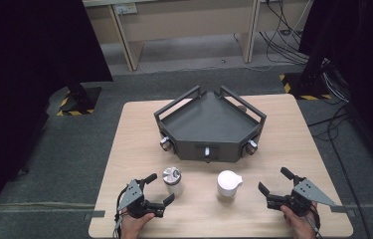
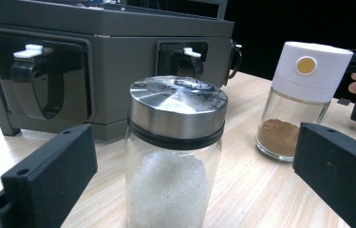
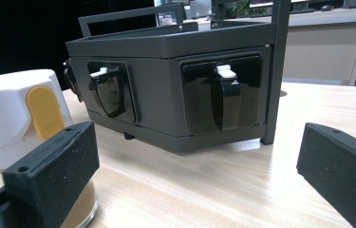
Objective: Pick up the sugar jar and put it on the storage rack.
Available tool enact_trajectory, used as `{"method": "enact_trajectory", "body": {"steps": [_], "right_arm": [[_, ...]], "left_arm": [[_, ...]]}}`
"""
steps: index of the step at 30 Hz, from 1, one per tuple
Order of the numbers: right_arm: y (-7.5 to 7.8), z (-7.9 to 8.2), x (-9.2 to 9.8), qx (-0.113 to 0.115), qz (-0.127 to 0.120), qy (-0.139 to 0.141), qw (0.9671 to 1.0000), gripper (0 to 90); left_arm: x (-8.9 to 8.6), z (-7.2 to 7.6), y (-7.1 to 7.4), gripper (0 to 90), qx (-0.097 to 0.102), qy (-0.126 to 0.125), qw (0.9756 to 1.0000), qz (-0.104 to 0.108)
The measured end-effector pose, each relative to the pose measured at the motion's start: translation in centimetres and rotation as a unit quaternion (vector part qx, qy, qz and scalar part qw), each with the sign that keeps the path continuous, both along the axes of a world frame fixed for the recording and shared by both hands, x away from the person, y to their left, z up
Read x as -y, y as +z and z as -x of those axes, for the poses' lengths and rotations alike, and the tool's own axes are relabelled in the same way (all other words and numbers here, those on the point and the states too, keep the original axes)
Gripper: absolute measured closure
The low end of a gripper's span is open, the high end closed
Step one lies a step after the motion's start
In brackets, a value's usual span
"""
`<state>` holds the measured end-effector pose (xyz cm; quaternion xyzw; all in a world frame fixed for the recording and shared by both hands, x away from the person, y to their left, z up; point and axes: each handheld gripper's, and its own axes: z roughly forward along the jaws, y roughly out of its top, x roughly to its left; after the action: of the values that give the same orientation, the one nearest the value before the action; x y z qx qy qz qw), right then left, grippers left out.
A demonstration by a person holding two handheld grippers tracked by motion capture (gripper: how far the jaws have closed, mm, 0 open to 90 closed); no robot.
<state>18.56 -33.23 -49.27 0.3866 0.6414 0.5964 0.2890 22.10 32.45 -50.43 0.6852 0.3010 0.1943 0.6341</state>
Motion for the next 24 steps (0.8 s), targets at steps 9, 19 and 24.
{"method": "enact_trajectory", "body": {"steps": [9, 19, 24], "right_arm": [[-0.01, -0.02, -0.07, -0.003, 0.000, -0.001, 1.0000, 0.3], [-0.01, -0.03, -0.09, -0.004, 0.000, -0.001, 1.0000, 0.3], [-0.02, -0.03, -0.10, -0.006, -0.002, -0.003, 1.0000, 0.3]], "left_arm": [[-0.05, -0.08, -0.04, 0.1, -0.003, -0.001, 1.0000, 0.002], [-0.04, -0.06, -0.05, 0.2, -0.003, 0.000, 1.0000, 0.003], [0.00, -0.04, -0.12, 0.2, -0.005, 0.004, 1.0000, 0.002]]}}
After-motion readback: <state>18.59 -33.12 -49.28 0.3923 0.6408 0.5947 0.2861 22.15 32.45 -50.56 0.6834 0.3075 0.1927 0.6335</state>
